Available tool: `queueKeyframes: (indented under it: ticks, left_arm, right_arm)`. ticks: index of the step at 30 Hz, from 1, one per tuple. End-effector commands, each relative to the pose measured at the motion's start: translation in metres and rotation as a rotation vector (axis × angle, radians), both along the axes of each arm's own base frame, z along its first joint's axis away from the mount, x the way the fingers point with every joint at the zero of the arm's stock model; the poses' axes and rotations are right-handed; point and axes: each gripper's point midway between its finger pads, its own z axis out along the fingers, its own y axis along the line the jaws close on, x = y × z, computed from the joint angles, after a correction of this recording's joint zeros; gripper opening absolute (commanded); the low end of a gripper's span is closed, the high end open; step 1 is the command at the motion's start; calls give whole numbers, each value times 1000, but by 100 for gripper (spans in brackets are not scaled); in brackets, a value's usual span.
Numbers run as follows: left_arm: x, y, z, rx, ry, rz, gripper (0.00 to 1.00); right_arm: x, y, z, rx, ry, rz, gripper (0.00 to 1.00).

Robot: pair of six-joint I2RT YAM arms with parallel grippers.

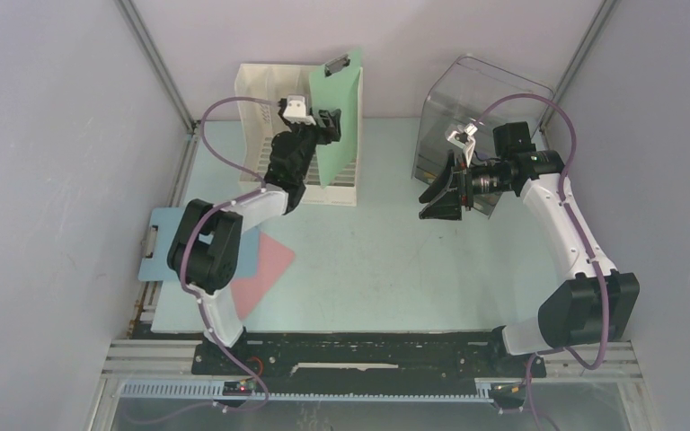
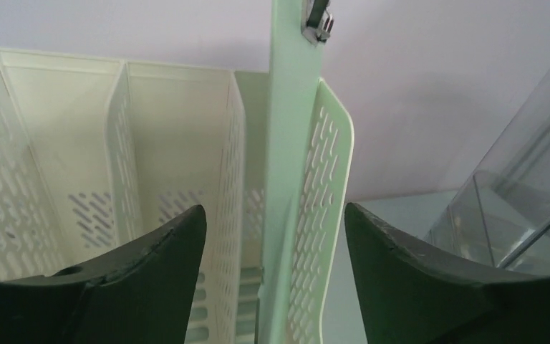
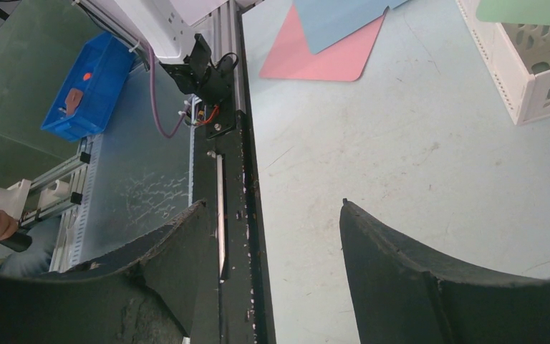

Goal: Organize the desk
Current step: Place the folder in the storage box.

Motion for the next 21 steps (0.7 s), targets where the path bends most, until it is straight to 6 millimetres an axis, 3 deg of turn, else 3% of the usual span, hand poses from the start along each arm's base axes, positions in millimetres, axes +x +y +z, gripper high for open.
queueKeyframes:
  ticks: [1,11,17,21]
  left_arm:
    - [-7,9,32,-6,147,6,80]
    - [-8,-2,35,-18,433,-127,81]
    - [-8,-2,35,21,526,-124,60]
    - [-5,-1,32,71,569,-117,55]
  right_arm:
    - [-7,0,9,22,-40,14,74]
    - [-9,0,11,23,-47,15,75]
    - [-8,0,11,23,-47,15,74]
    - [-8,0,11,22,-47,14,75]
